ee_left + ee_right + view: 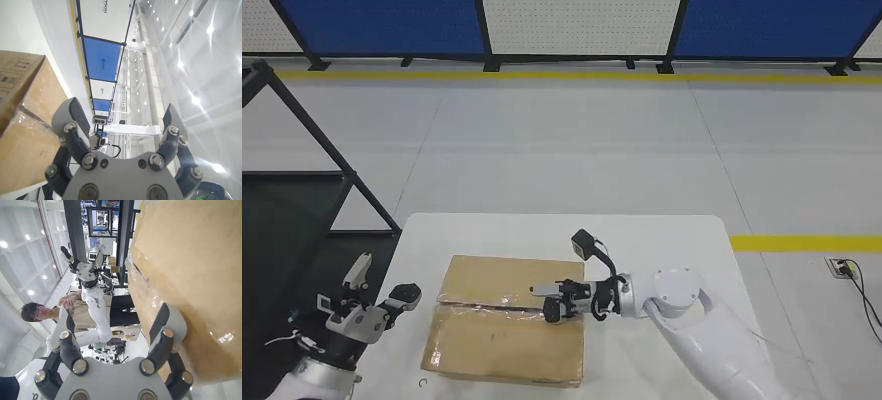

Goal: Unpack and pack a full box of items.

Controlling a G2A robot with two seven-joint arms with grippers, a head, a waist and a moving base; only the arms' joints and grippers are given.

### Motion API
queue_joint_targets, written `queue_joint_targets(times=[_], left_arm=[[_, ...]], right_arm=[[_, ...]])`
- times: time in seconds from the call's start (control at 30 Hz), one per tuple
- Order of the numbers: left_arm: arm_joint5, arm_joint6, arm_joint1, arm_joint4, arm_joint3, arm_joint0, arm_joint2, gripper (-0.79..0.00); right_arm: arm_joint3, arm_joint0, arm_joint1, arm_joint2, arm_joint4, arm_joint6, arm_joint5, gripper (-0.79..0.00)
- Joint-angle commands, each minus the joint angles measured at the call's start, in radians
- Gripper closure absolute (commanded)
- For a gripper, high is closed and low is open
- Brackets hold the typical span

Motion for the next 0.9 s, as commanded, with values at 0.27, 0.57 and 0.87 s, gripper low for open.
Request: queue_joint_targets(times=[0.27,0.57,0.87], left_arm=[[0.032,-0.042,0.007,0.011,-0.01,0.01,0.035,-0.785],[0.159,-0.107,0.019,0.01,0.017,-0.028,0.091,-0.785],[0.168,-0.067,0.025,0.069,0.111,-0.098,0.174,-0.785]], right_arm=[[0.015,-0.039,0.01,0.034,-0.014,-0.009,-0.006,-0.785],[0.007,-0.057,0.011,0.04,-0.013,0.001,-0.006,-0.785],[0.004,-0.063,0.008,0.04,-0.008,0.008,-0.027,-0.785]])
